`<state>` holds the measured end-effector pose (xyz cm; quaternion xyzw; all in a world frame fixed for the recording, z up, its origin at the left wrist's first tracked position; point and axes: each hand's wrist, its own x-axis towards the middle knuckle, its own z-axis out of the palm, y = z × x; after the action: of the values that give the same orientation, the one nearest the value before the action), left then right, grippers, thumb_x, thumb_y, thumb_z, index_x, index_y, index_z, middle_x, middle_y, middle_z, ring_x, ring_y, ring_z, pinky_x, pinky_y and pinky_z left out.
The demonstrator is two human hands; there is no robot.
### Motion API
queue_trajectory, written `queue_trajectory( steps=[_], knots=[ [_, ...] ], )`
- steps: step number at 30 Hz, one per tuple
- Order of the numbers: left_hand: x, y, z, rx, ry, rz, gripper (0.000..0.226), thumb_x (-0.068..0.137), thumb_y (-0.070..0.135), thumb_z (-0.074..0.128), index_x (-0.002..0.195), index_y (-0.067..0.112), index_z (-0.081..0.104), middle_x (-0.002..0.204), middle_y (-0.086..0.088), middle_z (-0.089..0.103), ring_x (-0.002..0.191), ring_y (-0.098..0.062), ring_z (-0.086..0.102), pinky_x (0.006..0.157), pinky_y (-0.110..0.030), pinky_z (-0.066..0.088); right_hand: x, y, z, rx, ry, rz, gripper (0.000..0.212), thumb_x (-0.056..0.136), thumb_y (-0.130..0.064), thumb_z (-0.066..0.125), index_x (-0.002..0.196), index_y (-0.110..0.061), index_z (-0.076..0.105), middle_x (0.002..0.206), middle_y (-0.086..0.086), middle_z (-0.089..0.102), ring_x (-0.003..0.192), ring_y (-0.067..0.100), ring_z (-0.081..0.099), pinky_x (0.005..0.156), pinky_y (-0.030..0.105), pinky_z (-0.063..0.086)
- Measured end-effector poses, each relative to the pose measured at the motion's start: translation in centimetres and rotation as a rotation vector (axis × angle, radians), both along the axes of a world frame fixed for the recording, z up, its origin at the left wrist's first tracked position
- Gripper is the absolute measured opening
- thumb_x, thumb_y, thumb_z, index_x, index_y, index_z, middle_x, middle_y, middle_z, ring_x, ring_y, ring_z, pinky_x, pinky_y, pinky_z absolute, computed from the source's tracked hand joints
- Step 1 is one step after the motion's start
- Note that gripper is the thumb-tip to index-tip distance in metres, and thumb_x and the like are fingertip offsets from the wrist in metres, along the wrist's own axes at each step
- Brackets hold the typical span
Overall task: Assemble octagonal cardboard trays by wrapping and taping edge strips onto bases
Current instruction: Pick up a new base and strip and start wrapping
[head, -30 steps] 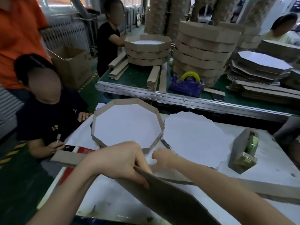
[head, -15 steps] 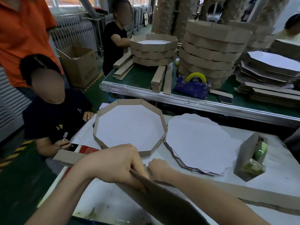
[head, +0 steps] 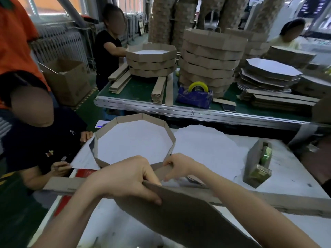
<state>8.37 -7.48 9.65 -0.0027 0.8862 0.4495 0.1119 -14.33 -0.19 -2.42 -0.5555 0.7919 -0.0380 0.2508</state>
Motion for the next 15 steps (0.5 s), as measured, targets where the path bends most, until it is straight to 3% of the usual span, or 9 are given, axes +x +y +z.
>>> queue_trajectory(
  steps=[3,7,11,13,15],
  knots=[
    [-0.1,0.2,-0.3,0.0,0.001,-0.011,0.015,0.085,0.035,0.071,0.098,0.041,0.076,0.088,0.019,0.074,0.084,-0.006,0.069,0.081,-0.029,0.056,-1.2,2.0,3.6,-0.043,0.016,-0.034,0.034,0.072,-0.039,0.081,0.1,-0.023,0.071,0.086,-0.01,0.063,0.079,0.012,0.058,0.065,0.025,0.046],
    [-0.2,0.6,-0.5,-0.018,0.037,-0.012,0.015,0.086,0.031,0.072,0.098,0.037,0.077,0.09,0.016,0.074,0.086,-0.007,0.07,0.085,-0.034,0.055,-2.6,5.3,7.8,-0.163,-0.039,-0.128,0.03,0.07,-0.032,0.083,0.098,-0.027,0.072,0.083,-0.019,0.064,0.07,-0.006,0.058,0.059,0.009,0.04],
    [-0.5,0.8,-0.5,-0.059,0.092,-0.041,0.02,0.086,0.031,0.072,0.104,0.036,0.076,0.092,0.017,0.074,0.088,-0.006,0.069,0.084,-0.035,0.056,-3.0,8.3,10.7,-0.266,-0.122,-0.181,0.034,0.077,-0.029,0.082,0.106,-0.034,0.067,0.099,-0.016,0.065,0.086,0.003,0.062,0.072,0.012,0.047],
    [-0.7,0.9,-0.7,-0.072,0.127,-0.04,0.043,0.083,0.035,0.074,0.121,0.052,0.062,0.097,0.026,0.07,0.094,0.001,0.066,0.086,-0.021,0.053,-2.9,9.6,11.7,-0.35,-0.167,-0.211,0.035,0.079,-0.027,0.082,0.11,-0.033,0.066,0.102,-0.016,0.063,0.09,0.005,0.062,0.074,0.016,0.047],
    [-1.2,1.1,-1.2,-0.104,0.133,0.007,0.082,0.079,0.043,0.076,0.136,0.07,0.022,0.099,0.032,0.067,0.098,0.007,0.062,0.084,-0.005,0.045,-2.7,10.8,12.9,-0.448,-0.199,-0.231,0.035,0.079,-0.024,0.083,0.109,-0.032,0.068,0.096,-0.019,0.064,0.085,0.002,0.062,0.071,0.015,0.047]
  ],
)
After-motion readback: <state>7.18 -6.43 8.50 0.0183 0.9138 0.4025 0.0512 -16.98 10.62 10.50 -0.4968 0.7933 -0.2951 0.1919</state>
